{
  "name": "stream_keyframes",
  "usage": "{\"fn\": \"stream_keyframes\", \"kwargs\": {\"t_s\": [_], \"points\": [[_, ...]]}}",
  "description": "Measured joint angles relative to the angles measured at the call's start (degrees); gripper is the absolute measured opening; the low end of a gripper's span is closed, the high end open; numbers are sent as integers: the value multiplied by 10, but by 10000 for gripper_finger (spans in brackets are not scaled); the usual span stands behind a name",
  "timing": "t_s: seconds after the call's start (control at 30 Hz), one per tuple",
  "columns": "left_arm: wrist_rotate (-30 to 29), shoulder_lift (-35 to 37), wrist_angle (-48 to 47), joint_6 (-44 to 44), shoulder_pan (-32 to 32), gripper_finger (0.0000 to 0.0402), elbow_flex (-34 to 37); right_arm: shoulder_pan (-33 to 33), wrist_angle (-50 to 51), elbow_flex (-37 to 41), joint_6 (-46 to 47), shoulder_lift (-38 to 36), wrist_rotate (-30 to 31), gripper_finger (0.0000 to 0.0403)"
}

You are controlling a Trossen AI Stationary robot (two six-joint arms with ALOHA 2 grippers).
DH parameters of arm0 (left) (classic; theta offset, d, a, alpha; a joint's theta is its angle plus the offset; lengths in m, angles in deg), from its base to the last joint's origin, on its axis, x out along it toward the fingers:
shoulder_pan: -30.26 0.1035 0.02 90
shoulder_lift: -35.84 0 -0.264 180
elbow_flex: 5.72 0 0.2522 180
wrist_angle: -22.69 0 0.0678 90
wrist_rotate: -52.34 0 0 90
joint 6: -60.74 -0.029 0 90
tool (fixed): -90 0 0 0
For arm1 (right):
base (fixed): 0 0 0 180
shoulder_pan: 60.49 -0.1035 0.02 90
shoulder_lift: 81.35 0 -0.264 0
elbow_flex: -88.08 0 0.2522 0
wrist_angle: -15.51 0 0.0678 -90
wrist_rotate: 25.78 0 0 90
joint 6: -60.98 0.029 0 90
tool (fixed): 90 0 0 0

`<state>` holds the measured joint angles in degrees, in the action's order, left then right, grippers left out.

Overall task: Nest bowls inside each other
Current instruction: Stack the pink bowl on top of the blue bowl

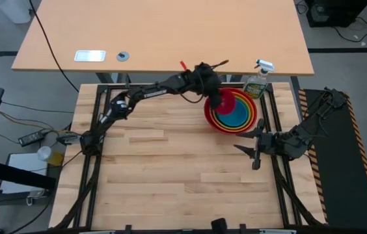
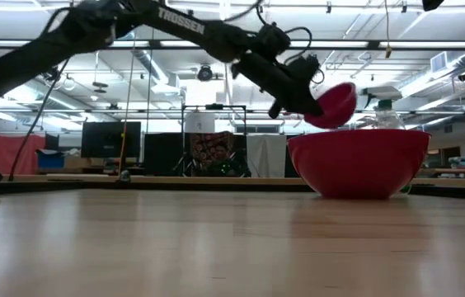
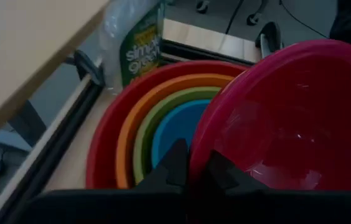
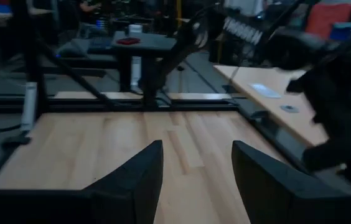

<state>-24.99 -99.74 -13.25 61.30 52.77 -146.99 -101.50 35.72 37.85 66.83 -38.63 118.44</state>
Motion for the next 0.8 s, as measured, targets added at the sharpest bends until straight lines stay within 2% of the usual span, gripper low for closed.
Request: {"fn": "stream_keyframes", "kwargs": {"t_s": [0.17, 0.27, 0.5, 0.8], "points": [[-2, -52, 65, -3, -16, 16, -12, 0, -5, 0, -15, 0, 32, 196], [-27, -74, 95, -17, -25, 16, -13, 0, -4, 0, -19, 0, 32, 196], [-116, -87, 70, -88, -48, 16, -13, 0, -4, 0, -20, 4, 32, 196], [-120, -87, 64, -166, -54, 25, -13, 0, -4, 0, -16, 4, 32, 196]]}}
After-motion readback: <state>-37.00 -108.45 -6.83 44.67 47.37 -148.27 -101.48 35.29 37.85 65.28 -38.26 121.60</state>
